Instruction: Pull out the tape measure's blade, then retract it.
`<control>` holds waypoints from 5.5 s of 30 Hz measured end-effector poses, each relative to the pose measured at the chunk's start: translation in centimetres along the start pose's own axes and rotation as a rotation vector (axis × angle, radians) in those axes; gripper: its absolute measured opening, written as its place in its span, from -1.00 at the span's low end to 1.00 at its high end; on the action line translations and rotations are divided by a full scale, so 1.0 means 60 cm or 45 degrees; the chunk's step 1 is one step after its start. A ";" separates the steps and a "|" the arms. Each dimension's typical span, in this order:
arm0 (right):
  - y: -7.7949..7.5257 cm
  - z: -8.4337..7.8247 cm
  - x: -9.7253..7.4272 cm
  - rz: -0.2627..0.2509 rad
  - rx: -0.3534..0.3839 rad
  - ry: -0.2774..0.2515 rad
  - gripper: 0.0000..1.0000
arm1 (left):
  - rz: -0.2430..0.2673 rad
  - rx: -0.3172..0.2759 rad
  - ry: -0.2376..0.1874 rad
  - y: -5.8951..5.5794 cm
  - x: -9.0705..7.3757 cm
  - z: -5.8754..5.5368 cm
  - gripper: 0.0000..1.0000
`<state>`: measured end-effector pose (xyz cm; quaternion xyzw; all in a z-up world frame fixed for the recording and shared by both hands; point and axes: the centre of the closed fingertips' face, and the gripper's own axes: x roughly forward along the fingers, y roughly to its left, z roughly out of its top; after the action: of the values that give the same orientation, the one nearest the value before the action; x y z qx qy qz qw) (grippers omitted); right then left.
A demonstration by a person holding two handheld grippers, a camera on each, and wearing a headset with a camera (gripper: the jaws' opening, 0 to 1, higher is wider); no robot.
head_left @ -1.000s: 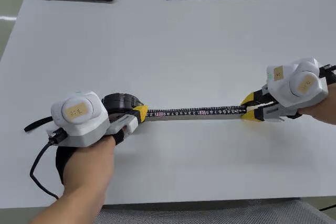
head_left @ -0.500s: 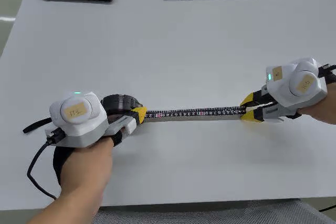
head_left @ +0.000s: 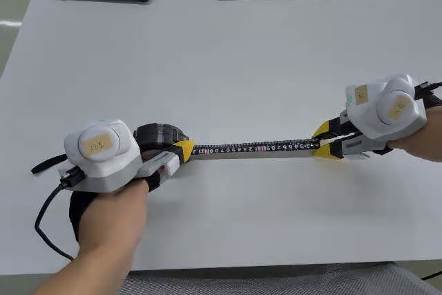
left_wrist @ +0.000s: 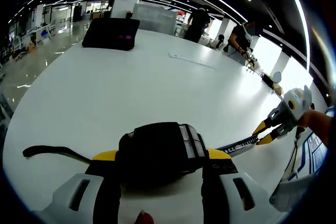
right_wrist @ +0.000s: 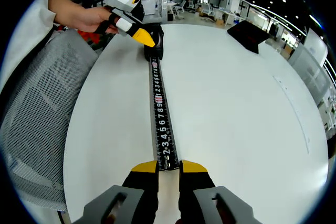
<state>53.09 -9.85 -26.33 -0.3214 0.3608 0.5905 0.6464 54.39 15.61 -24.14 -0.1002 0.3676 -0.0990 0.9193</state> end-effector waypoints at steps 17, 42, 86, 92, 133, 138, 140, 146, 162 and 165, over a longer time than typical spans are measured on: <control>0.000 0.012 0.007 0.006 -0.022 -0.011 -0.80 | -0.018 -0.018 -0.001 0.000 -0.003 -0.001 0.15; 0.001 0.045 0.029 0.026 -0.014 -0.049 -0.80 | -0.042 -0.045 -0.006 0.002 -0.005 -0.001 0.15; 0.015 0.128 0.075 0.088 -0.034 -0.143 -0.79 | -0.079 -0.076 -0.010 0.003 -0.005 0.000 0.15; 0.017 0.136 0.080 0.094 -0.037 -0.153 -0.79 | -0.082 -0.079 -0.009 0.002 -0.005 0.000 0.15; 0.027 0.204 0.131 0.140 -0.021 -0.247 -0.79 | -0.093 -0.088 -0.008 0.004 -0.004 -0.001 0.15; 0.029 0.213 0.136 0.145 -0.019 -0.260 -0.79 | -0.095 -0.088 -0.008 0.003 -0.004 -0.001 0.15; 0.030 0.218 0.139 0.146 -0.019 -0.265 -0.79 | -0.095 -0.088 -0.008 0.003 -0.004 -0.001 0.15; 0.033 0.228 0.146 0.152 -0.015 -0.280 -0.79 | -0.095 -0.087 -0.007 0.003 -0.004 -0.001 0.15; 0.035 0.250 0.162 0.156 -0.001 -0.320 -0.79 | -0.095 -0.082 -0.009 0.002 -0.003 -0.001 0.15; 0.036 0.255 0.166 0.157 -0.001 -0.326 -0.79 | -0.095 -0.085 -0.009 0.003 -0.003 -0.001 0.15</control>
<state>52.68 8.54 -26.55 -0.2208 0.2942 0.6655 0.6494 54.24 15.79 -24.09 -0.1447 0.3634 -0.1207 0.9124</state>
